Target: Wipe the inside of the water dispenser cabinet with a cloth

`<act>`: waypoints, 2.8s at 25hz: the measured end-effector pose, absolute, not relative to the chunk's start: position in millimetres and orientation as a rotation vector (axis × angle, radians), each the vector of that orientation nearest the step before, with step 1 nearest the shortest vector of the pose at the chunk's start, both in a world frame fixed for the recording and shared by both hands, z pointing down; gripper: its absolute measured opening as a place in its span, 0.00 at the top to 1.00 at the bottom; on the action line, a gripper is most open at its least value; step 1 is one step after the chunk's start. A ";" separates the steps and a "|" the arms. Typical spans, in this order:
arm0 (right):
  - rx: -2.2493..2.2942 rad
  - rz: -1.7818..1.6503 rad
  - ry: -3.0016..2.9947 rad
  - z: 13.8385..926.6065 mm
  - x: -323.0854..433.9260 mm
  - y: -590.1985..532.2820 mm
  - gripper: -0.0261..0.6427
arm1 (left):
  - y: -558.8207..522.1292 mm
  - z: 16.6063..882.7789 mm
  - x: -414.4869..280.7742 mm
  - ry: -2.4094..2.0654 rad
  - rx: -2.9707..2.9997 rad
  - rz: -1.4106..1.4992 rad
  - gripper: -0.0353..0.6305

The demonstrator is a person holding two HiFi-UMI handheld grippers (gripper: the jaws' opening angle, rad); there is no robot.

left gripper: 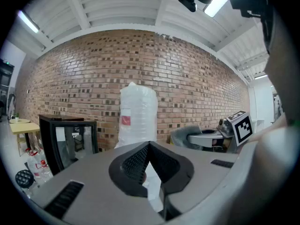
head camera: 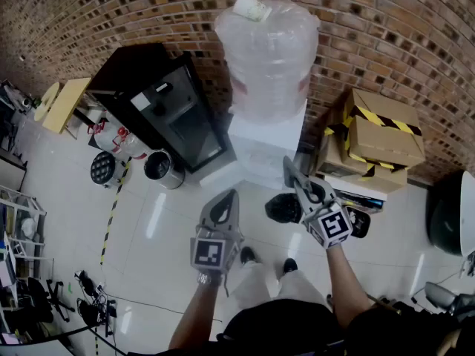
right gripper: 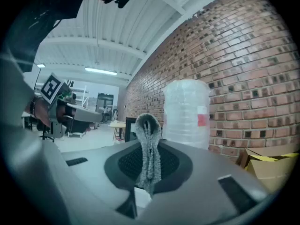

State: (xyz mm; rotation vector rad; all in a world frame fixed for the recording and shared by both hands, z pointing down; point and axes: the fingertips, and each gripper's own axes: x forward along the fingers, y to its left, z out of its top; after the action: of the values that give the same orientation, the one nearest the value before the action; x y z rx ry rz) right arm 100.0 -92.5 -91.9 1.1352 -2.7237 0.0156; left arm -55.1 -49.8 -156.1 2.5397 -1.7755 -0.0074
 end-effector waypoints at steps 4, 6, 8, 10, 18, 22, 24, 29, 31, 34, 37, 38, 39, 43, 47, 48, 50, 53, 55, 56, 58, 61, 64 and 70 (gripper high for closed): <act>1.127 -0.036 -2.686 -28.7 74.2 -147.0 0.92 | -88.2 -105.2 -82.2 -1.715 2.572 0.024 0.94; 1.110 -0.015 -2.689 14.2 65.4 -168.3 0.92 | -100.3 -73.2 -87.7 -1.705 2.588 0.056 0.94; 1.091 0.014 -2.692 69.2 62.4 -185.4 0.92 | -110.4 -32.3 -85.6 -1.693 2.609 0.090 0.94; 1.049 0.005 -2.694 134.1 58.5 -198.8 0.92 | -122.5 20.7 -81.4 -1.679 2.626 0.123 0.94; 0.757 -0.060 -2.783 412.3 10.4 -203.6 0.92 | -163.8 279.2 -95.0 -1.687 2.594 0.080 0.94; 0.661 -0.102 -2.757 561.3 -8.6 -208.3 0.92 | -174.6 382.9 -105.1 -1.708 2.641 0.108 0.94; 0.714 -0.099 -2.728 621.3 -12.1 -224.7 0.92 | -176.6 421.9 -107.0 -1.703 2.670 0.128 0.94; 1.093 -0.029 -2.722 673.0 -10.7 -312.0 0.92 | -183.9 487.2 -105.4 -1.705 2.685 0.033 0.94; 1.187 -0.025 -2.712 678.3 -11.5 -340.1 0.92 | -183.1 503.1 -104.6 -1.693 2.673 -0.019 0.94; 1.266 -0.002 -2.729 673.0 -15.6 -370.8 0.92 | -177.2 518.2 -106.3 -1.693 2.669 -0.012 0.94; 1.320 -0.011 -2.756 655.6 -21.2 -385.4 0.92 | -172.7 519.8 -110.5 -1.709 2.659 0.009 0.94; 1.325 -0.019 -2.763 649.4 -23.0 -386.2 0.92 | -171.9 517.3 -110.4 -1.716 2.662 0.011 0.94; 1.321 -0.030 -2.772 643.9 -25.8 -385.7 0.92 | -171.1 514.1 -109.4 -1.720 2.668 0.012 0.94; 1.246 -0.082 -2.768 640.2 -45.8 -387.4 0.92 | -169.4 503.3 -104.6 -1.724 2.690 -0.010 0.94; 1.130 -0.049 -2.712 666.3 -57.7 -392.3 0.92 | -166.2 497.2 -105.8 -1.735 2.689 -0.057 0.94; 1.102 -0.029 -2.696 675.9 -58.7 -391.2 0.92 | -165.2 496.0 -105.1 -1.735 2.694 -0.059 0.94; 1.059 0.018 -2.670 694.7 -59.8 -388.1 0.92 | -164.0 494.8 -100.9 -1.724 2.713 -0.045 0.94; 1.023 0.066 -2.617 724.0 -57.9 -383.7 0.92 | -163.3 493.3 -92.9 -1.694 2.744 -0.040 0.94; 0.990 0.082 -2.578 743.4 -56.5 -379.2 0.92 | -162.2 493.4 -90.9 -1.682 2.748 -0.045 0.94; 0.974 0.092 -2.561 751.8 -56.5 -377.1 0.92 | -161.7 493.6 -91.1 -1.680 2.747 -0.048 0.94; 0.949 0.111 -2.534 763.1 -56.7 -373.6 0.92 | -161.0 493.5 -91.4 -1.678 2.745 -0.057 0.94; 0.936 0.093 -2.545 752.9 -56.8 -369.6 0.92 | -159.3 493.8 -89.9 -1.667 2.754 -0.059 0.94; 1.022 0.042 -2.606 710.4 -50.7 -375.9 0.92 | -157.6 494.0 -90.9 -1.662 2.752 -0.064 0.94; 1.233 -0.013 -2.692 652.7 -41.9 -394.4 0.92 | -154.9 492.2 -93.7 -1.665 2.755 -0.073 0.94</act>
State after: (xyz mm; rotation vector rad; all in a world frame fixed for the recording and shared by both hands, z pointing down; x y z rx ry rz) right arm -41.9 -394.4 652.7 1.2333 -2.6917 -0.0131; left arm -93.7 -154.9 492.2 2.7546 -1.6648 -0.0731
